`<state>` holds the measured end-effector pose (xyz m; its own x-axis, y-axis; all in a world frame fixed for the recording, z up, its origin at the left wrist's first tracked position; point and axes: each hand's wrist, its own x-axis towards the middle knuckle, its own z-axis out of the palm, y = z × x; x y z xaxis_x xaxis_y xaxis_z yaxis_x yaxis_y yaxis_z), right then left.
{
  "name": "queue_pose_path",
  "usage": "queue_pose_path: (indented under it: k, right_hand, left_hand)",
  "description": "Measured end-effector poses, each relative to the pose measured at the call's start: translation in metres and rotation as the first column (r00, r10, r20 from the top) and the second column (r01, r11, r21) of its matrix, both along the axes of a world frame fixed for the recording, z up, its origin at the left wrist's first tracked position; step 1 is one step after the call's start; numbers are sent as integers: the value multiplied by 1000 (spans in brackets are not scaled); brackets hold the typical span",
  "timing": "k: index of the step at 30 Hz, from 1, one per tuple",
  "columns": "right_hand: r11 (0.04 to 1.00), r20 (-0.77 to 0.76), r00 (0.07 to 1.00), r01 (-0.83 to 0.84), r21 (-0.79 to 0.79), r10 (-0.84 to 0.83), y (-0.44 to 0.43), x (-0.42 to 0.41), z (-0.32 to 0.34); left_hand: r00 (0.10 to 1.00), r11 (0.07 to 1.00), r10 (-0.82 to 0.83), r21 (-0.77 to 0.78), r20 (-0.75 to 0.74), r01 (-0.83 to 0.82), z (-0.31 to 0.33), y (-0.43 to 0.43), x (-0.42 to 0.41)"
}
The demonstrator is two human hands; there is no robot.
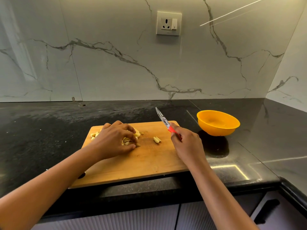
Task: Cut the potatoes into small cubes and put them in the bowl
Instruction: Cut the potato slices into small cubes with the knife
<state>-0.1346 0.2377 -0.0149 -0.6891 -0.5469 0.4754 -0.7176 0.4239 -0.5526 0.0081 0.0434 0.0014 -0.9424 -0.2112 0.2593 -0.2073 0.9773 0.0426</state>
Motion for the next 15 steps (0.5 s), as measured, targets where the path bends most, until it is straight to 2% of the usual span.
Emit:
queue_pose_path:
  k: [6,8,9,11,13,15]
  right_hand:
    - [1000,30,999,-12,2,12,3,2,1]
    - [1000,40,999,-17,2,17,2,3,1]
    - [1000,46,999,-18,3,17,3,3,2]
    - [1000,51,999,-17,4,17,3,2,2]
    - [1000,65,998,-16,-9,17,3,1,1]
    - [1000,79,997,-11,-18,12,4,1,1]
  left_hand:
    - [1000,1000,-11,-12,-18,10,7,-3,-10]
    - [996,999,-11,-44,-92,7,12,-8,-9]
    - [989,1000,-11,-22,-149,7,16,-11,-7]
    - [974,992,-14,120,-227,42,26,-18,-3]
    - [977,970,-14,236,-213,65,29,-22,0]
    - [985,958,-2,284,-170,51,28,-25,1]
